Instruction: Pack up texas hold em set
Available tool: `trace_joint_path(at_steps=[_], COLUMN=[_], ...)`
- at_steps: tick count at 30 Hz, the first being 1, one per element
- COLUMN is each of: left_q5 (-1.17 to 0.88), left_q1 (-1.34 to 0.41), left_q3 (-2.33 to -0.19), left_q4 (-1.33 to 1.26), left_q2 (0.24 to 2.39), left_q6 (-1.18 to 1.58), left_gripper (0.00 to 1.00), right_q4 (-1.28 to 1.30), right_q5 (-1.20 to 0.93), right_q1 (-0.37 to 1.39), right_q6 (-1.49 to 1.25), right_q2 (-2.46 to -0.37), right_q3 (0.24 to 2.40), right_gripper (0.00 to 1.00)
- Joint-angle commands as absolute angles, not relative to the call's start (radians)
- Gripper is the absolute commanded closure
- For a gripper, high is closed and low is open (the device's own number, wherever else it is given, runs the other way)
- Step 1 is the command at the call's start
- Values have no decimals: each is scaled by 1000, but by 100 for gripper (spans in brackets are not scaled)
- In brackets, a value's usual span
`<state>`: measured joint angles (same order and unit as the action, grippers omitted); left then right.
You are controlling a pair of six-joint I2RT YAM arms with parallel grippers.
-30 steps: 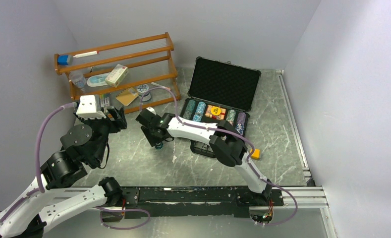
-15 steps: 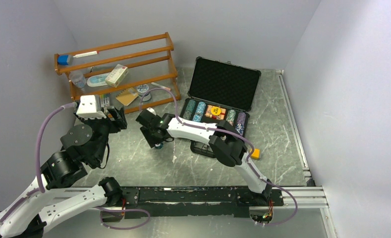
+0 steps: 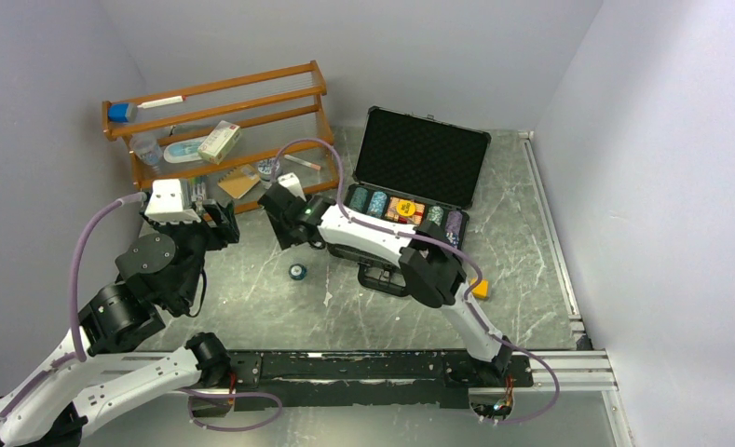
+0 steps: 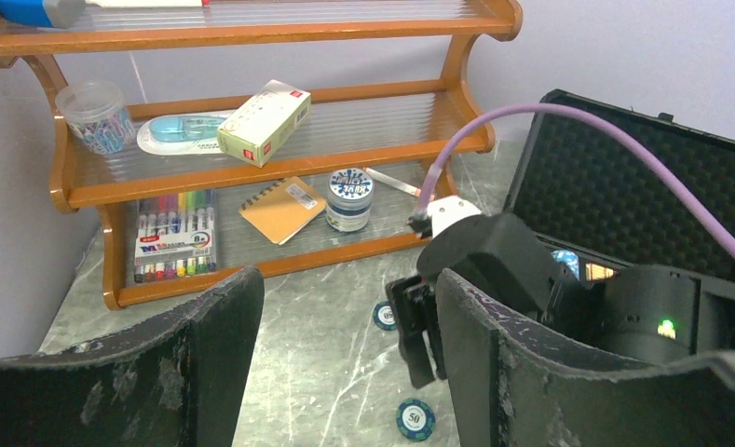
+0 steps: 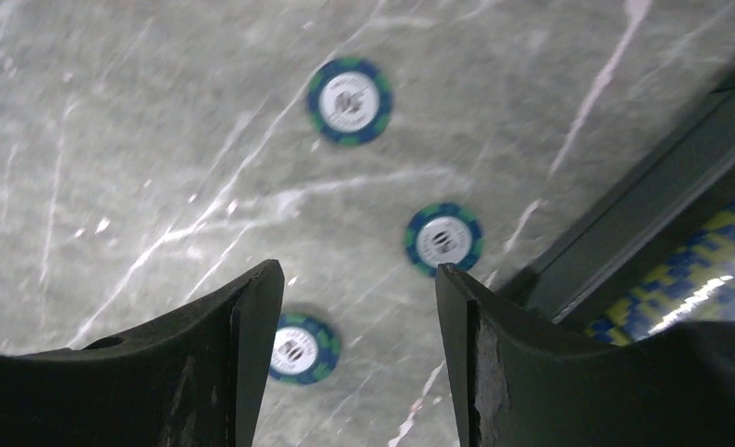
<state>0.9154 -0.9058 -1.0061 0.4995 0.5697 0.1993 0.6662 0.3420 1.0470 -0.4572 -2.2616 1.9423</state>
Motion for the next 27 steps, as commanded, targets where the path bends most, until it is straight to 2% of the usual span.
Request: trace_joint_path(at_steps=[1,3,9,15,21,24,27], left_q5=[923,922,924,924,925,924,927], left_q1=[-904,-904,-904,-904,-904,-904,-904], left_q3=[-1001,-1002,-1000,-1001,-1000,-1000,-1000], left_q4=[490,490,488,486,486,483,484], left_q2=[572,574,577,581,579,578,579], left_q6=[197,195,194,192,191,189,189], left_gripper=[28,28,27,27,27,27,27], right_q4=[691,700,741,787,802,824,846], right_q5=[402,414,526,614,611,575,523], right_q1=[993,981,963,960,961,963,974], right_q6=[-464,-455,-420,-392,-356,-299,-240], right_q2=[-2323,-2343,-2414,-2472,-2480,-2485,-2482], right_q3=[1967,1979,2043,2118,2103,2102,2098], right_gripper=[34,36,53,61,70,80,80])
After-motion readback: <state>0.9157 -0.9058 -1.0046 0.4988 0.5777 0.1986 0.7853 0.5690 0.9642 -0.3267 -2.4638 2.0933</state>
